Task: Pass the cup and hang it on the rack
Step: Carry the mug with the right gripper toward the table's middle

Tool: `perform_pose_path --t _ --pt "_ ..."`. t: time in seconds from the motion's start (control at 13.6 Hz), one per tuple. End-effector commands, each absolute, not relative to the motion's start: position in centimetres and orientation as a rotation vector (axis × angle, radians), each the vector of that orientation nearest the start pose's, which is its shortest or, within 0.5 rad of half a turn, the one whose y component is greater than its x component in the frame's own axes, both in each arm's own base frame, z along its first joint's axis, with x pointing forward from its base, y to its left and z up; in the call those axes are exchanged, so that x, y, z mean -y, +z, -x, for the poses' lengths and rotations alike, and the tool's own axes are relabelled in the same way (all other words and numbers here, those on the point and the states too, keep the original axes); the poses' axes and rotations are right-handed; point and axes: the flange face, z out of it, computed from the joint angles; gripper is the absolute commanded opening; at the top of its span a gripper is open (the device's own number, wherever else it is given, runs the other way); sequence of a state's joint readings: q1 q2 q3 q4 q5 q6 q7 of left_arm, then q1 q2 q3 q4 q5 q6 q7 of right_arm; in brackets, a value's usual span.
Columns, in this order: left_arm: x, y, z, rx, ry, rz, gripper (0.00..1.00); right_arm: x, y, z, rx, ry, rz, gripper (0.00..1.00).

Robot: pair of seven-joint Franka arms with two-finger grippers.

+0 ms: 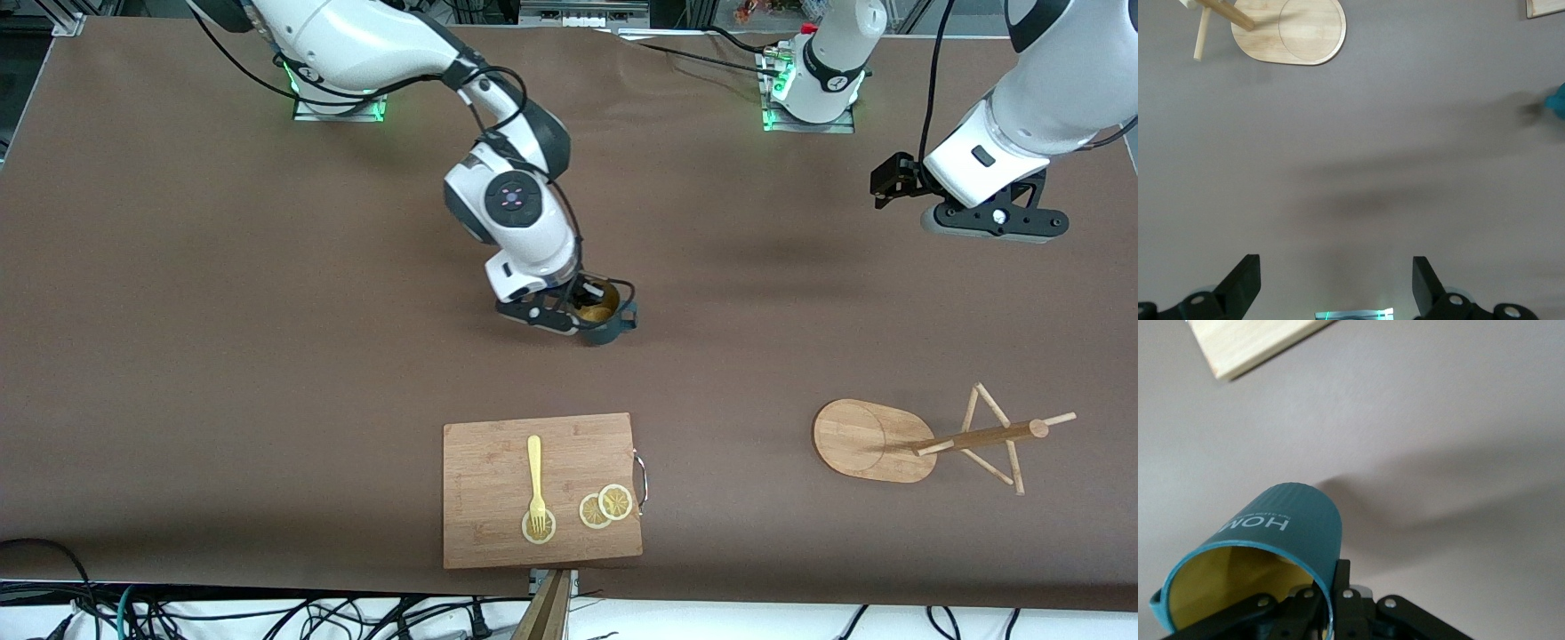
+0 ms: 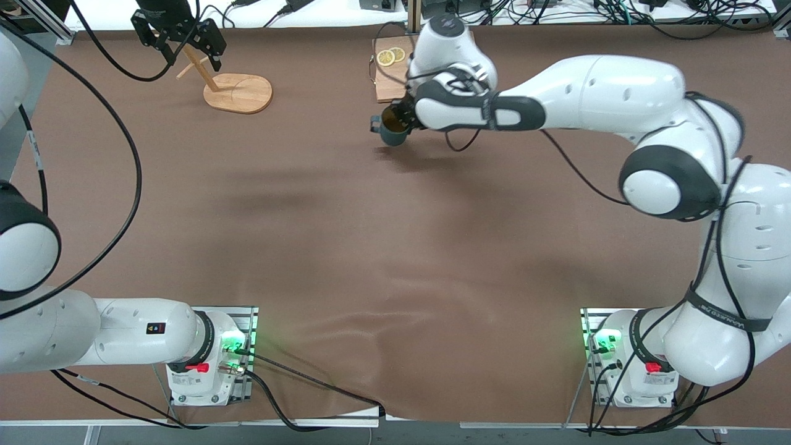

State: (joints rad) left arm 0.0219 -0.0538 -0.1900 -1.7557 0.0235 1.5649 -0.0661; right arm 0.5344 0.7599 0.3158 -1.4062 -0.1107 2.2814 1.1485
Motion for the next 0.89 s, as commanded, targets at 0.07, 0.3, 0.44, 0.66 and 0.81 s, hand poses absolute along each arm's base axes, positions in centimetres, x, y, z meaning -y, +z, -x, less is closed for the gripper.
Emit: perform_pose_path --t 0.07,0.3,0.44,0.66,0.81 --pt "5.6 56.1 -50.8 -0.041 0.149 3.168 1.0 -56.6 28.6 -49.8 -0.443 0.007 2.932 0.0" --pt "5.4 56.1 -50.9 -0.043 0.155 3.159 1.0 -58.7 26.7 -47.6 -0.545 0.013 2.942 0.0" --pt "5.2 56.0 -51.4 -0.044 0.159 3.155 1.0 -60.2 25.8 -46.2 -0.532 0.023 2.946 0.0" --pt "5.3 51.5 -53.3 -0.056 0.33 3.136 1.0 -61.0 25.6 -45.7 -0.56 0.029 2.934 0.0" --pt "3.8 51.5 -53.4 -0.028 0.333 3.14 1.0 -61.4 24.9 -45.0 -0.548 0.039 2.942 0.0"
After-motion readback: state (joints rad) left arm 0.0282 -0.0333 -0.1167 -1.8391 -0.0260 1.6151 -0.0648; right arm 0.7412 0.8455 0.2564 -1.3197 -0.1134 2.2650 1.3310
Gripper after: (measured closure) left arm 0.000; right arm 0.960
